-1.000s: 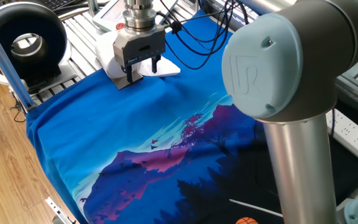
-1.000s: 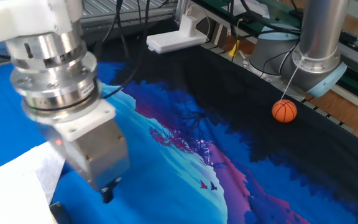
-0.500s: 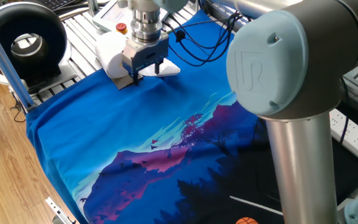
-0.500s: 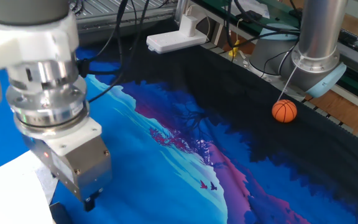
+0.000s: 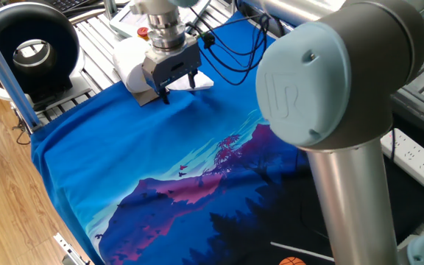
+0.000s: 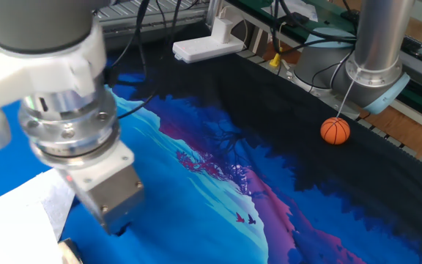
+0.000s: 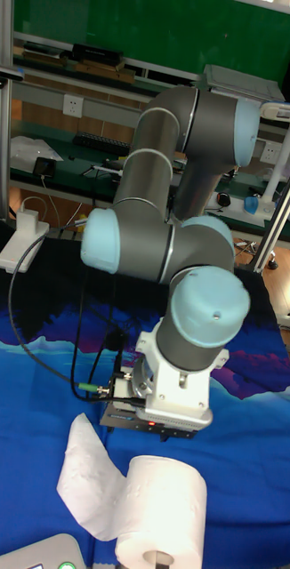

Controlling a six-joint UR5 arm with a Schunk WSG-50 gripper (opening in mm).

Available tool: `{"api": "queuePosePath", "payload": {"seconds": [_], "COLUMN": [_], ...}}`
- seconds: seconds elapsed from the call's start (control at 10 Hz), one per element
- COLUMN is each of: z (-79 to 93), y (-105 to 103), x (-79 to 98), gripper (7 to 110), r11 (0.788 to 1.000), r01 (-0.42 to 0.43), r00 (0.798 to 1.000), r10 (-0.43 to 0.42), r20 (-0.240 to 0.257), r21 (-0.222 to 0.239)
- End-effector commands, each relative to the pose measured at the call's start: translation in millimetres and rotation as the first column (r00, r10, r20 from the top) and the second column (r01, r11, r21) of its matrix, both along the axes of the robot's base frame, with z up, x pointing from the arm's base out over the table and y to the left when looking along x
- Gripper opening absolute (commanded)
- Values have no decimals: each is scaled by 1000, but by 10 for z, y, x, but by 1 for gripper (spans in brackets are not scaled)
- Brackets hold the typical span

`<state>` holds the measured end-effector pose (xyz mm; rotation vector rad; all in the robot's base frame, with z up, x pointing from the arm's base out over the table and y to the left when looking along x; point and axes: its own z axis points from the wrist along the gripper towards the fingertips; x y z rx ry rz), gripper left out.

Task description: Put the toilet paper on its holder

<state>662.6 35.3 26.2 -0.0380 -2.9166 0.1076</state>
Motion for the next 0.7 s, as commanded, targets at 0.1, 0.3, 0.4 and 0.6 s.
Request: {"api": "queuePosePath", "payload": {"seconds": [0.1, 0.3, 0.4, 0.6], "z": [304, 265, 261, 283], "y": [42, -31, -51, -17], "x": [-151, -54, -32, -60], "gripper": [7, 7, 7, 7], "r11": [1000, 999, 999, 998], "r01": [-8, -35, -37, -42], "r00": [1000, 999, 999, 999], "r10": [7, 35, 37, 41], "r20": [-17, 3, 17, 19], "r21": [-9, 18, 25, 40]}}
